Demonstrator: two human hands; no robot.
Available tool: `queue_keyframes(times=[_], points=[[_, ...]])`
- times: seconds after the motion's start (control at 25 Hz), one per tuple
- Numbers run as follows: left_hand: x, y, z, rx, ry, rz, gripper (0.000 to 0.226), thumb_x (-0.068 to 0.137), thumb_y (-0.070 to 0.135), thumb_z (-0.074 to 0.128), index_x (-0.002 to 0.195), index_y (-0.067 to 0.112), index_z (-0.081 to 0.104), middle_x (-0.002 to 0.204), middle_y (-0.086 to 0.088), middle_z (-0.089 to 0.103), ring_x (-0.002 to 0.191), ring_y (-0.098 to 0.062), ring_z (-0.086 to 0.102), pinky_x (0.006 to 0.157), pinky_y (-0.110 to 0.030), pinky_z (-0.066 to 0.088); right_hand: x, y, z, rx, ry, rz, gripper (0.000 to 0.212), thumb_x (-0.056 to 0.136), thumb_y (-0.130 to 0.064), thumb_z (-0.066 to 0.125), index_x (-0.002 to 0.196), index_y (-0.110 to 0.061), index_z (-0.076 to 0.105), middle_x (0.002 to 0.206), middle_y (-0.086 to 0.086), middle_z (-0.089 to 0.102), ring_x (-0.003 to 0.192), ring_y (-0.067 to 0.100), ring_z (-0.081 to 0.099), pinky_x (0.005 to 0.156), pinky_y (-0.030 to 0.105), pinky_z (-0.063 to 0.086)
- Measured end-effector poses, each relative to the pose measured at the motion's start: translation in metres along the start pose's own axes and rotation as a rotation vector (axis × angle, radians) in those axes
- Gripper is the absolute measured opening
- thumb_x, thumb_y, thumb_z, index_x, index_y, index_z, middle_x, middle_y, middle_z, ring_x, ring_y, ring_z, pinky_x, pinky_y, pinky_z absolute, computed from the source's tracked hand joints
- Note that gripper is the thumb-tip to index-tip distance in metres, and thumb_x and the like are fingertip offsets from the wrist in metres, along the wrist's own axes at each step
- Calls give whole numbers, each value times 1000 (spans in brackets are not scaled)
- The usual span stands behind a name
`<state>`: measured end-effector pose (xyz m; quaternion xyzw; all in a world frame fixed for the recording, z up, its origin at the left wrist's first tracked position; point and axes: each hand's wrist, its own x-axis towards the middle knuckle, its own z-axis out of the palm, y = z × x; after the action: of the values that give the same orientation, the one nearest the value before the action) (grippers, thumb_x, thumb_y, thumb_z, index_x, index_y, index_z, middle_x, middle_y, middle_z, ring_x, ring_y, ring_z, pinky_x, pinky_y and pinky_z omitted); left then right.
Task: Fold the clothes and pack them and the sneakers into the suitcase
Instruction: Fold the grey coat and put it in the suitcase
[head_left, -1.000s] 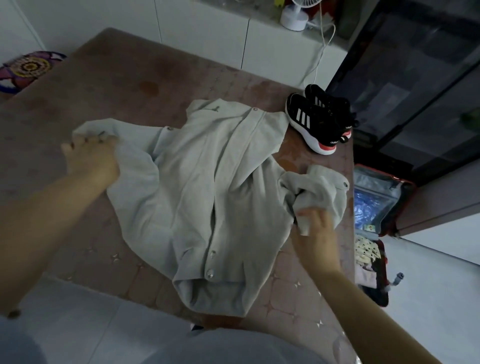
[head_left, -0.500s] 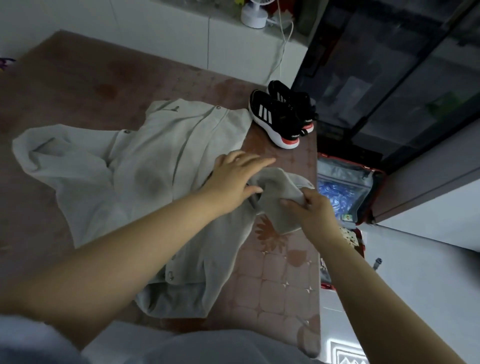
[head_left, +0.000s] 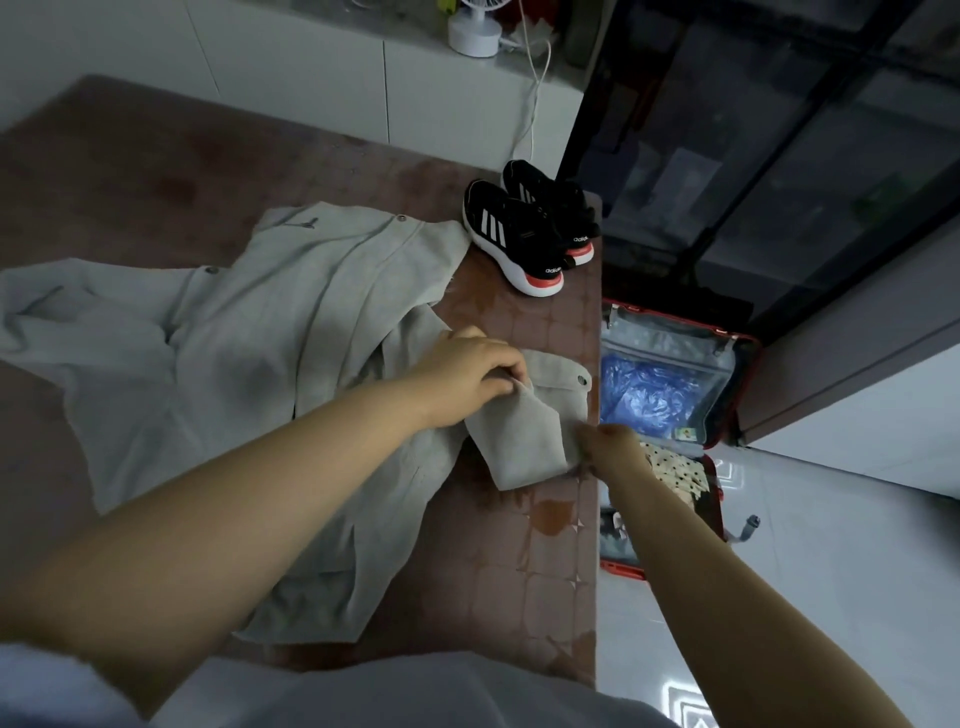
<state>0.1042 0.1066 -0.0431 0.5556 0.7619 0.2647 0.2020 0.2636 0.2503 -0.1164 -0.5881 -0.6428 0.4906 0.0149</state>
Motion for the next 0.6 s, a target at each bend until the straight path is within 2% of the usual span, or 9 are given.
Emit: queue_keyframes(times=[0.04, 0.12, 0.2, 0.24, 0.32, 0.4, 0.44, 0.52, 0.6], points=[[-3, 1, -2, -17, -12, -3, 11, 91, 19, 55, 95, 23, 65, 85, 31, 51, 97, -6, 41, 98, -32, 28, 9, 2, 5, 64, -13, 39, 32, 85, -19, 57, 97, 10, 60, 83, 15, 54, 68, 22, 52, 62, 31, 45], [-7, -2, -4, -67, -11, -10, 10, 90, 16, 57, 93, 23, 64, 85, 28, 53, 96, -6, 46, 102, -37, 31, 15, 1, 13, 67, -62, 53, 35, 84, -20, 62, 106, 6, 61, 87, 14, 59, 76, 23, 55, 70, 33, 48], [-10, -5, -4, -132, 60, -46, 16, 88, 16, 60, 101, 24, 62, 105, 18, 59, 105, -9, 51, 103, -42, 34, 20, -3, 16, 54, -29, -1, 32, 85, -19, 63, 110, 0, 62, 99, 15, 66, 82, 23, 58, 75, 31, 49], [-11, -7, -3, -107, 116, -95, 27, 87, 18, 62, 112, 25, 58, 119, 12, 56, 113, -12, 50, 105, -43, 33, 22, -7, 9, 80, 22, -24, 29, 88, -17, 59, 112, 0, 60, 104, 17, 65, 85, 24, 58, 75, 31, 49], [-16, -18, 2, 82, 187, -288, 56, 86, 29, 63, 136, 26, 38, 140, 1, 42, 127, -20, 41, 108, -41, 29, 21, -22, -16, 92, 147, -32, 27, 94, -14, 47, 115, 1, 54, 100, 13, 61, 88, 24, 58, 74, 27, 49], [-27, -32, 10, 273, 96, -505, 76, 84, 48, 58, 145, 28, 18, 150, -4, 25, 135, -28, 28, 109, -43, 23, 27, -34, -57, 264, 243, -178, 25, 93, -16, 50, 111, 2, 53, 92, 8, 58, 79, 17, 58, 59, 11, 49], [-33, -37, 18, 323, 0, -565, 82, 82, 56, 55, 146, 31, 12, 153, -4, 17, 138, -31, 22, 110, -44, 20, 29, -38, -77, 353, 305, -233, 24, 90, -18, 54, 107, -1, 55, 90, 7, 57, 77, 17, 58, 52, 7, 46], [-45, -40, 42, 352, -178, -576, 90, 78, 66, 53, 146, 37, 3, 156, -3, 4, 142, -31, 13, 112, -46, 14, 31, -41, -113, 462, 426, -261, 29, 84, -19, 58, 109, -5, 59, 91, 6, 60, 88, 23, 62, 60, 16, 49], [-52, -40, 62, 380, -275, -544, 98, 74, 70, 53, 146, 40, -7, 158, -1, -5, 142, -31, 14, 112, -46, 13, 32, -43, -139, 550, 432, -247, 30, 84, -20, 60, 112, -9, 60, 95, 6, 62, 95, 24, 63, 62, 22, 54]])
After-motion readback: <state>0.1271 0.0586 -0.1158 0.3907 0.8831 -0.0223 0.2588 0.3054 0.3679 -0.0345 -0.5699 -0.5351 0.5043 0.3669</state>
